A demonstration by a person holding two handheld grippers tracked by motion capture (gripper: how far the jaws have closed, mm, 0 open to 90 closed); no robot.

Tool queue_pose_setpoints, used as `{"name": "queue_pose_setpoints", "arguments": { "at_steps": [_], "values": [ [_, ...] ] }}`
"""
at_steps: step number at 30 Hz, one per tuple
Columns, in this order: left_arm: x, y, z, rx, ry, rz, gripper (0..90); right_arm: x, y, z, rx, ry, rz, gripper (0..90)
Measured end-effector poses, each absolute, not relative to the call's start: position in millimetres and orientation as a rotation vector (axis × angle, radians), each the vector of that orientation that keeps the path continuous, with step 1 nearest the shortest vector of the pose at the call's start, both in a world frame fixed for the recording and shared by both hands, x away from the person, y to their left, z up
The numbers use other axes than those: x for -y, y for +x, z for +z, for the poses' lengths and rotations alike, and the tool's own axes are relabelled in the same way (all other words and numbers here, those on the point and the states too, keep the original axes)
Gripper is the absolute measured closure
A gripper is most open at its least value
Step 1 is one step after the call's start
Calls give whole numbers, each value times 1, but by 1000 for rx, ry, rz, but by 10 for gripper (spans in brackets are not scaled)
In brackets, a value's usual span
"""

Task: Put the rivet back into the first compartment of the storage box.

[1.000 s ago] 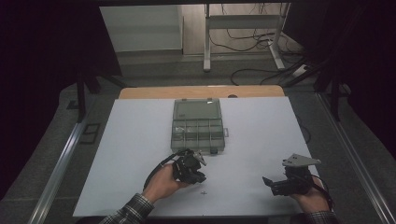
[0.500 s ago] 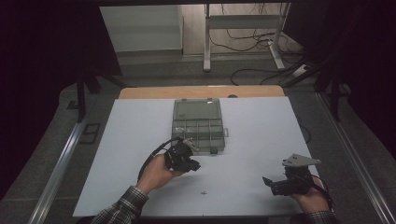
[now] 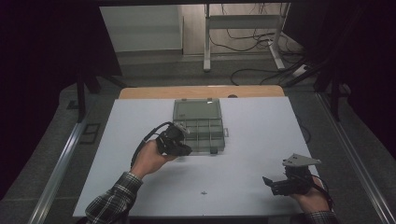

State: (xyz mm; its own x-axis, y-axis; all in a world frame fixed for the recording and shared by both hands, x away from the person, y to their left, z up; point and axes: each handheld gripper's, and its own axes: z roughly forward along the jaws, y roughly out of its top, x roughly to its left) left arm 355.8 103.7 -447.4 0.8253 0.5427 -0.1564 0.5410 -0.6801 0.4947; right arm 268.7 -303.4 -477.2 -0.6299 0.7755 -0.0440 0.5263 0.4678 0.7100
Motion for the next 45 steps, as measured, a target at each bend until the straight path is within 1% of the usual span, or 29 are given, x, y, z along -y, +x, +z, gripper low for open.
{"name": "queue_pose_setpoints", "arguments": {
  "at_steps": [8,22,33,45],
  "values": [
    [-117,376,-441,-881,2427,33,837,304,269,-476,-2347,1103,968,0],
    [-131,410,-436,-968,2411,87,837,307,269,-473,-2309,1131,1016,0],
    [-143,432,-447,-1041,2391,122,837,310,270,-472,-2294,1138,1063,0],
    [-143,450,-466,-1113,2373,121,836,308,269,-473,-2315,1124,1051,0]
  ]
}}
